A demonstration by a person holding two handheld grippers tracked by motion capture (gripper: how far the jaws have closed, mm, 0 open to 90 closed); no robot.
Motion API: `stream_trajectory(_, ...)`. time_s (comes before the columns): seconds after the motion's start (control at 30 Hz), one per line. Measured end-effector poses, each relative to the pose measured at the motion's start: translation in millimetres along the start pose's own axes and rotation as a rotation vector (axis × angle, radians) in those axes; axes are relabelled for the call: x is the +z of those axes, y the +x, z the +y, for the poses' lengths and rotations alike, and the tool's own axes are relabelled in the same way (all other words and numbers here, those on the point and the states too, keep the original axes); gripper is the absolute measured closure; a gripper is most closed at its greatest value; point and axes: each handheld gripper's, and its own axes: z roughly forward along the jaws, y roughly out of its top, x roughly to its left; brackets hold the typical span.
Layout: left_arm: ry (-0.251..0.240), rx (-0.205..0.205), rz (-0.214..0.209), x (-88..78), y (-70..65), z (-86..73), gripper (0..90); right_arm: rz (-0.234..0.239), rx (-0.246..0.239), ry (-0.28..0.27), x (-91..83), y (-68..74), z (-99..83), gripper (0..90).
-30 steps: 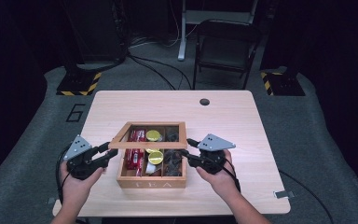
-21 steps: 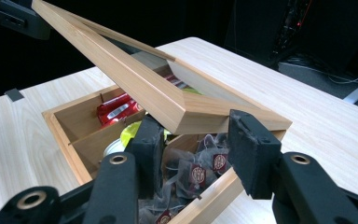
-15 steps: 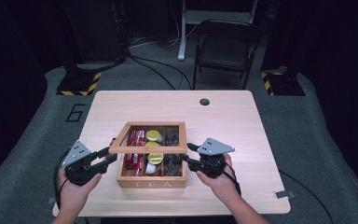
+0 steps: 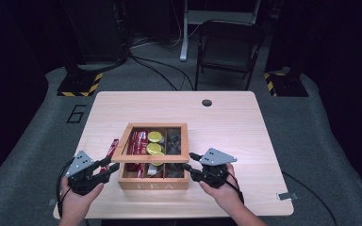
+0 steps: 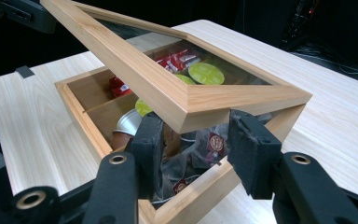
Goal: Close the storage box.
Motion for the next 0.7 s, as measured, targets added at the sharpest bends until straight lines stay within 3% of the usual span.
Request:
stream_trajectory(0.27,0.008,0.007,-0.013,0.9,0.6,-8.3,60.2,-0.010,-0.011,0.004,0.8,5.1,-8.8,55.9)
stream_trajectory(0.33,-0.010,-0.004,-0.007,2.2,0.1,-10.9,59.8,-0.008,-0.003,0.001,0.9,5.8,-10.1,56.0)
stream_trajectory(0.7,0.012,0.002,-0.014,4.9,-0.2,-23.8,58.6,-0.011,-0.007,0.010,3.2,10.1,-22.3,55.7)
